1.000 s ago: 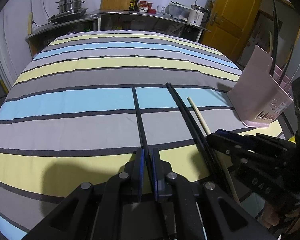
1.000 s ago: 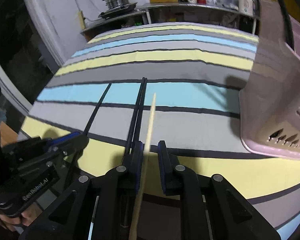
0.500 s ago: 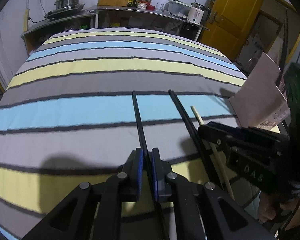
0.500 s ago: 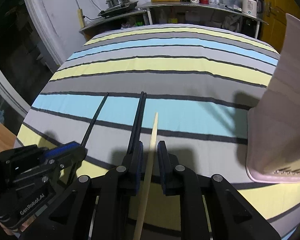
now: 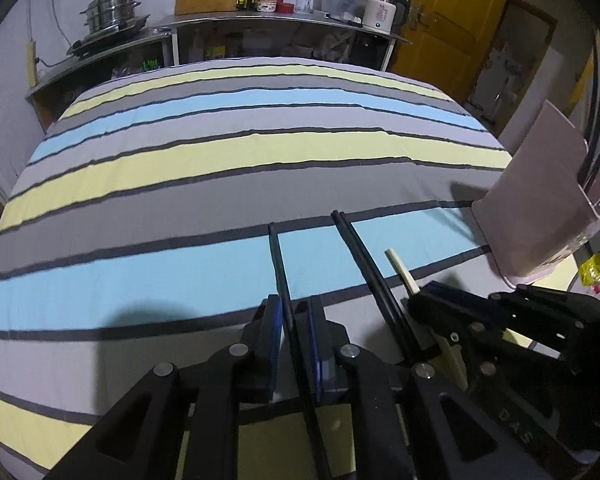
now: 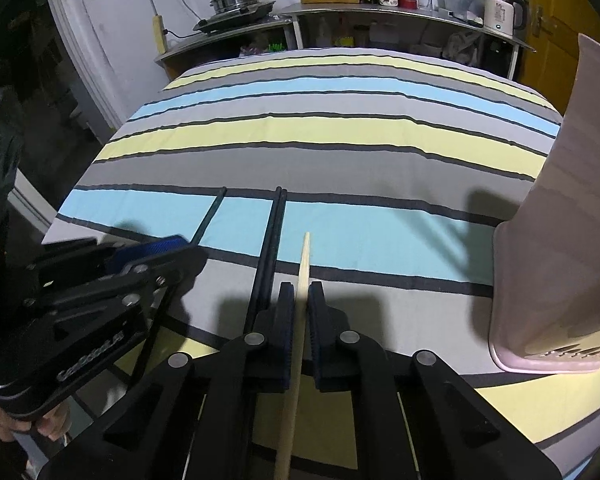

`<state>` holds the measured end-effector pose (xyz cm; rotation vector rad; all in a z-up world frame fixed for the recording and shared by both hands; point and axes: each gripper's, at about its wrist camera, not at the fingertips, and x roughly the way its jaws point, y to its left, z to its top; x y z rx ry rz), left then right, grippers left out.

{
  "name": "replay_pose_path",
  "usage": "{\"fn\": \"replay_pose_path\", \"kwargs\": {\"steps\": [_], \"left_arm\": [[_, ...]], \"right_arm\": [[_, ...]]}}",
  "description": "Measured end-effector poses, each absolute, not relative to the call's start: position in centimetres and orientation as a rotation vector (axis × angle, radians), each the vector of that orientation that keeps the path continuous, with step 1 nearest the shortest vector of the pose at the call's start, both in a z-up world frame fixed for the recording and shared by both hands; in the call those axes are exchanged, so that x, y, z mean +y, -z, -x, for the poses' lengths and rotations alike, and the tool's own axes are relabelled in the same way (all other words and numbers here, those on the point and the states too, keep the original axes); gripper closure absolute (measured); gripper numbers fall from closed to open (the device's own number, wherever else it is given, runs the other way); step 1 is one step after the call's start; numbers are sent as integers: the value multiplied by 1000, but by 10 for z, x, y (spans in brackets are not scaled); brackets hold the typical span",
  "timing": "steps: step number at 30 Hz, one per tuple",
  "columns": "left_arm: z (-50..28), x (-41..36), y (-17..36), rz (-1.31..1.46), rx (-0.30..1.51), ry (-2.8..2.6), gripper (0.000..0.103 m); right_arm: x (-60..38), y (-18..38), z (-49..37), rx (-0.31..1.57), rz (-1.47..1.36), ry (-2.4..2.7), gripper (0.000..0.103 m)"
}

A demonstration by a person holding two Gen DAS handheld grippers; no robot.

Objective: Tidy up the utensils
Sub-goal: 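Grasp a black chopstick with the left tool while the right tool grasps a wooden chopstick, then lift both held chopsticks upright and carry them over the pink holder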

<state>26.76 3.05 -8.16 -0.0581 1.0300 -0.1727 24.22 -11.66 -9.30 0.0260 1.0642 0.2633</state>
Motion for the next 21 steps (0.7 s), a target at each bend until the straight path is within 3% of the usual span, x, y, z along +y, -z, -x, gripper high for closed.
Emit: {"fn": "replay_pose_path", "kwargs": {"steps": [8,21], "left_arm": [[-268,36,76,96,1023,178,97],[-231,48,-4,162,872,241,98]], "right_arm": [[-122,74,-232,1027,-50,-284,97],[-140,15,-208,910,-98,-298,97]]}}
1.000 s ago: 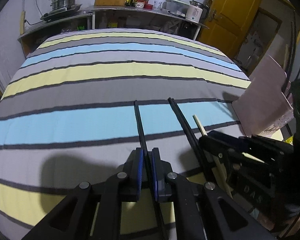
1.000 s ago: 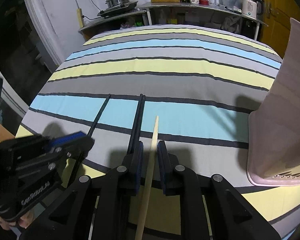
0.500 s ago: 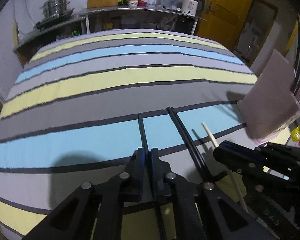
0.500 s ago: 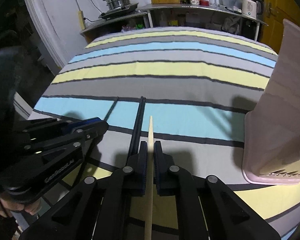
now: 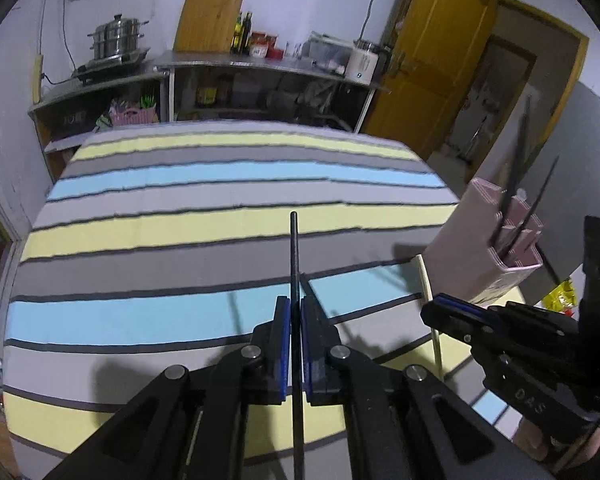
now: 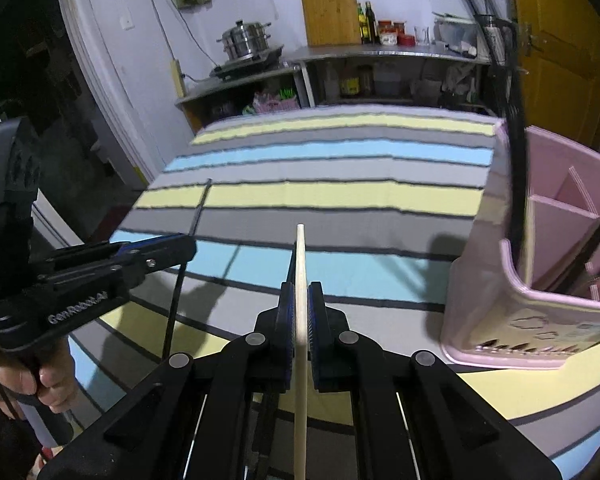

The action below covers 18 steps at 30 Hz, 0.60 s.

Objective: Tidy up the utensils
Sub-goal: 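Lift both held chopsticks upright and carry them over the pink holder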

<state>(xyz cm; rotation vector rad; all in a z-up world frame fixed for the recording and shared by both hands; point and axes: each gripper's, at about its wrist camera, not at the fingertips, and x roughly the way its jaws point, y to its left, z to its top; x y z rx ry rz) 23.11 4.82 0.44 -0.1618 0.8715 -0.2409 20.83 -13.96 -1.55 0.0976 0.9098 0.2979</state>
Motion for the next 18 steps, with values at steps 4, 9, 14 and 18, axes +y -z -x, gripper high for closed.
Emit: {"fn": "replay_pose_path", "kwargs": {"steps": [4,9,14,18], "left_arm": [[-219,48,-27,166,835,259,98],[-209,42,-45,154,811,280,98],[-200,36,-58,147,795,297,98],[-194,33,-71,148,779,314,98]], "right_arm": [[-148,-3,-200,869,-118,-294,97],[-155,-22,-190,830,-139,-293,97],[-162,-34,-181,808,-150,-286,97],[-168,-41,-176,791,-163,-283,97]]}}
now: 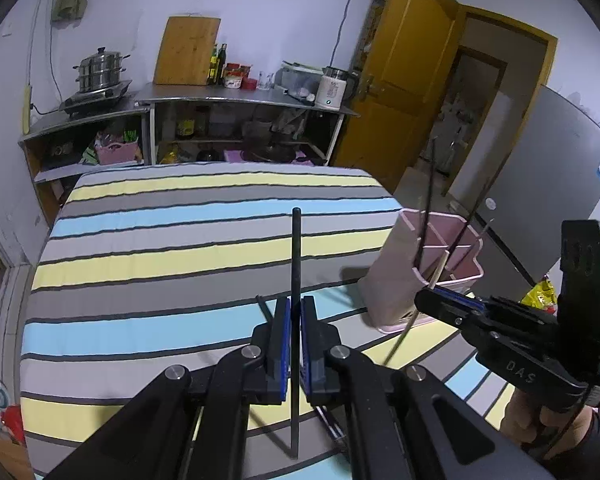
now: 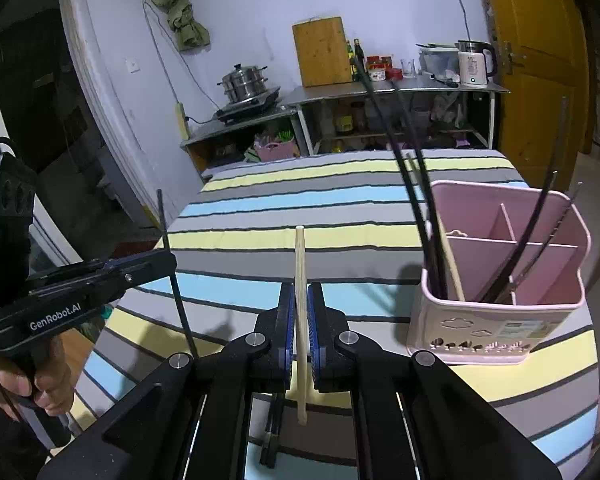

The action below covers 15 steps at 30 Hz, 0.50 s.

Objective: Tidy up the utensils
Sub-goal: 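Lift both held chopsticks upright and carry them over the pink holder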

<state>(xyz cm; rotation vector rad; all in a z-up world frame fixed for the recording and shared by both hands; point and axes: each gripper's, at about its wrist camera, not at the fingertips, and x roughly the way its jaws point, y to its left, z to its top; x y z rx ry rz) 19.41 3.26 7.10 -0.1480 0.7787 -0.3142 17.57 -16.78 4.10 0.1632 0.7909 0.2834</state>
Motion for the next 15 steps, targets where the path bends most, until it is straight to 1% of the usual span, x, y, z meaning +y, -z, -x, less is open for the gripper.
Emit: {"fn": "replay_pose_path", "kwargs": {"steps": [15], "left_arm": [[-177,5,-112,116,735,379,98]], "right_arm": [[-197,-70,-147,721,-194,-245,97]]}}
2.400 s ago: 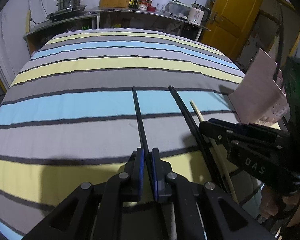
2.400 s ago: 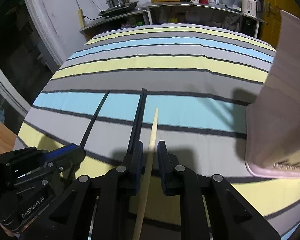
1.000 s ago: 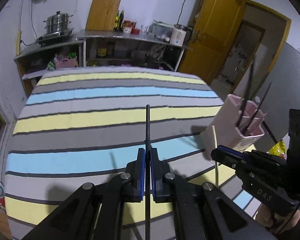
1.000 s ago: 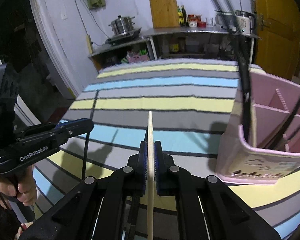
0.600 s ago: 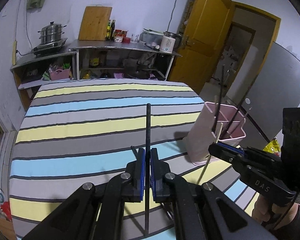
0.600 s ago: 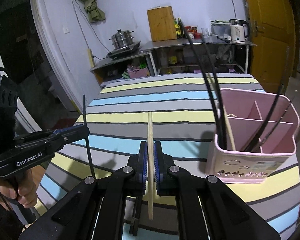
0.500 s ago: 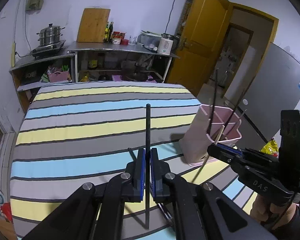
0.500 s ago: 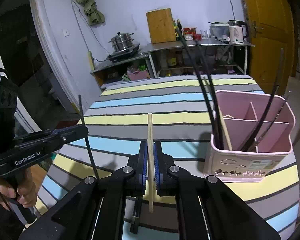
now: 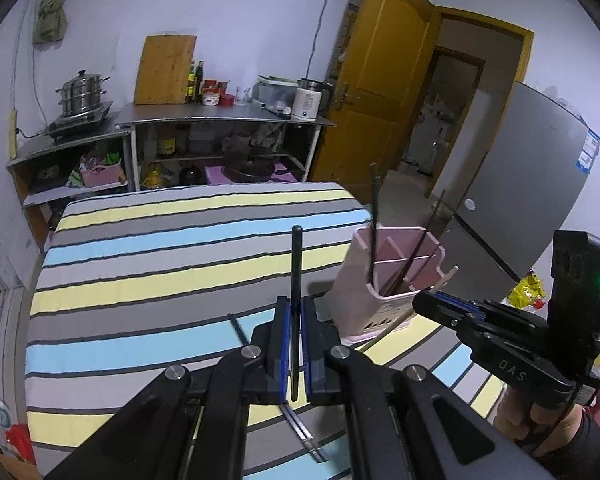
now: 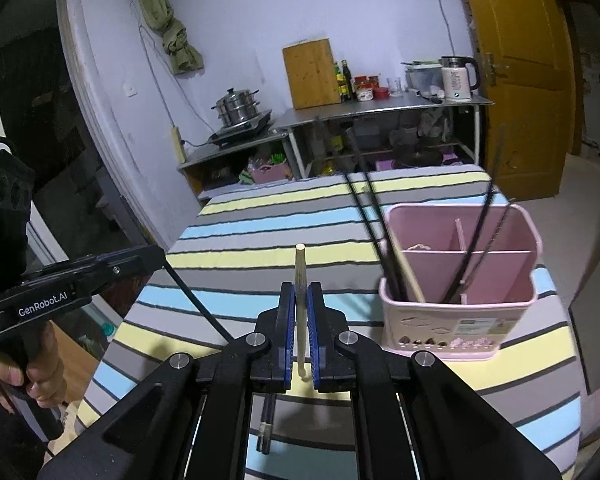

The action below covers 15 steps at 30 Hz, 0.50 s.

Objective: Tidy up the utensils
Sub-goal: 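Lift both held chopsticks upright and carry them over the pink holder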

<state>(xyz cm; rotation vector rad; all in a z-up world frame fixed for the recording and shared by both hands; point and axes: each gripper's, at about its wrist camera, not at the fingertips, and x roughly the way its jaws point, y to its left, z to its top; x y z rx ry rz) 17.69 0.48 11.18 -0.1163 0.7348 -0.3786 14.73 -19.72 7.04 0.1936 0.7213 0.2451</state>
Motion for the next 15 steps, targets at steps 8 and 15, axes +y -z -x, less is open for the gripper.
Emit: {"fn": "replay_pose_path", "kwargs": {"steps": [8,15], "left_arm": [[-183,-30,-137,116,707,457,98],[-194,-61,-163,121,669,531,98]], "right_arm": [[-229,-91,-137,675,-212,-182,97],[-264,-121,-130,603,-229,-118,97]]}}
